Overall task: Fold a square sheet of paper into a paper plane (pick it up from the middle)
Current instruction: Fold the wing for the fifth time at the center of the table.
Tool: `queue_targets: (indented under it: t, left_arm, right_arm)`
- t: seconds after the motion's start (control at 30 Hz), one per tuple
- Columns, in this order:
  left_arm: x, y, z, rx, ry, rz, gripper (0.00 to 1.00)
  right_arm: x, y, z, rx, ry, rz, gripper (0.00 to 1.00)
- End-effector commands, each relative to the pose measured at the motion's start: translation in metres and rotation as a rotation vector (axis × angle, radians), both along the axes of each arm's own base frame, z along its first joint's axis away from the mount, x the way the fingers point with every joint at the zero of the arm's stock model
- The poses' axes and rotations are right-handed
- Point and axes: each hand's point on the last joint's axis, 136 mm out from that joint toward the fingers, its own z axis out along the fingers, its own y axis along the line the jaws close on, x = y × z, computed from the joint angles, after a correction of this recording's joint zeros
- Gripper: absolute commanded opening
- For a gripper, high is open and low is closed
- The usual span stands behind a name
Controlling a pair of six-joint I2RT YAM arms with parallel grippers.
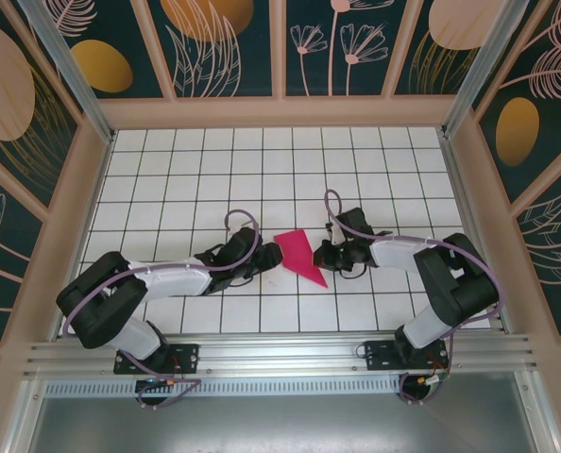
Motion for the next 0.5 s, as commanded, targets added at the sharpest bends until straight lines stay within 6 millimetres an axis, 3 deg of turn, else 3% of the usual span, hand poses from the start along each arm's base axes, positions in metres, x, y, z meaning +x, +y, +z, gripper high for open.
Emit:
queue_targets:
  t: [0.0,0.2,0.47]
  left_arm:
    - [0.007,-0.016,0.010,-0.065,-0.006,-0.009,0.50]
    - [0.005,-0.032,0.007,-0.154,0.037,-0.022,0.50]
    - [0.005,-0.029,-0.009,-0.121,0.095,0.020,0.48]
  right_arm:
    - [-0.002,-0.001,-0.007,0.017,0.001,0.009,0.03]
    - [-0.005,-0.004,-0.012,0.013,0.013,-0.002,0.03]
    - [-0.005,-0.007,-0.016,0.004,0.017,-0.009,0.03]
